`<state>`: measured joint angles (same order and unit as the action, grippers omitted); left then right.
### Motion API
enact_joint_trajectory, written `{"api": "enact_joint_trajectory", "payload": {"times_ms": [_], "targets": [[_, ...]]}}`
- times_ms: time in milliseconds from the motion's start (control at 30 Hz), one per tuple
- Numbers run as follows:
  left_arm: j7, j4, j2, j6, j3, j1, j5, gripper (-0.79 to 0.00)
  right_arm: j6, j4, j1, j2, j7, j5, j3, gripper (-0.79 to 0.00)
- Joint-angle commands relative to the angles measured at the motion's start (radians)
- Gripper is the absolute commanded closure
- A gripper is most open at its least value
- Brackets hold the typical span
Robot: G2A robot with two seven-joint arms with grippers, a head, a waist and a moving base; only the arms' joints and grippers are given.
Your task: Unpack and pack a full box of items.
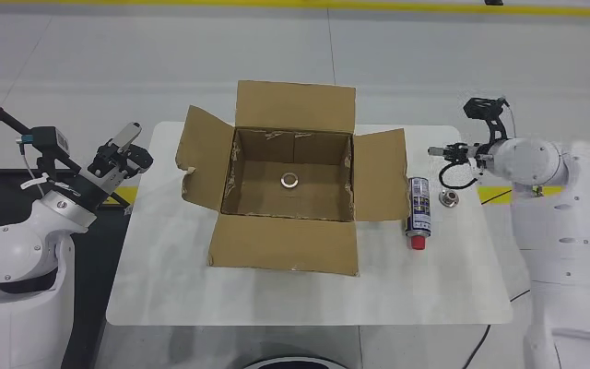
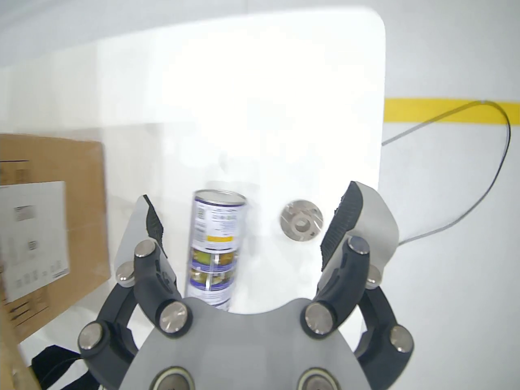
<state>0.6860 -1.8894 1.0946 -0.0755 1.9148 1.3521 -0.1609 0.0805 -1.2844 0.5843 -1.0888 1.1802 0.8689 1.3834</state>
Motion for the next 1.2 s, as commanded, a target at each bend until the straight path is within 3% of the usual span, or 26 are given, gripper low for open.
{"api": "enact_joint_trajectory", "payload": {"times_ms": [0,200,367,567,733,967,1167], "targets": [[0.000,0.000,0.000,0.000,0.000,0.000,0.000,-0.785,0.006,-0.097,-0.011,-0.005,0.008,-0.029,-0.029,-0.785],[0.000,0.000,0.000,0.000,0.000,0.000,0.000,-0.785,0.045,-0.243,-0.078,-0.031,-0.004,-0.149,-0.154,-0.785],[0.000,0.000,0.000,0.000,0.000,0.000,0.000,-0.785,0.094,-0.238,-0.146,-0.065,-0.035,-0.295,-0.290,-0.677],[0.000,0.000,0.000,0.000,0.000,0.000,0.000,-0.785,0.138,-0.133,-0.226,-0.115,-0.071,-0.419,-0.461,-0.594],[0.000,0.000,0.000,0.000,0.000,0.000,0.000,-0.785,0.156,-0.022,-0.280,-0.166,-0.083,-0.488,-0.604,-0.570],[0.000,0.000,0.000,0.000,0.000,0.000,0.000,-0.785,0.086,0.140,-0.349,-0.249,-0.102,-0.432,-0.796,-0.560],[0.000,0.000,0.000,0.000,0.000,0.000,0.000,-0.785,0.059,0.309,-0.380,-0.326,-0.149,-0.442,-0.894,-0.551]]}}
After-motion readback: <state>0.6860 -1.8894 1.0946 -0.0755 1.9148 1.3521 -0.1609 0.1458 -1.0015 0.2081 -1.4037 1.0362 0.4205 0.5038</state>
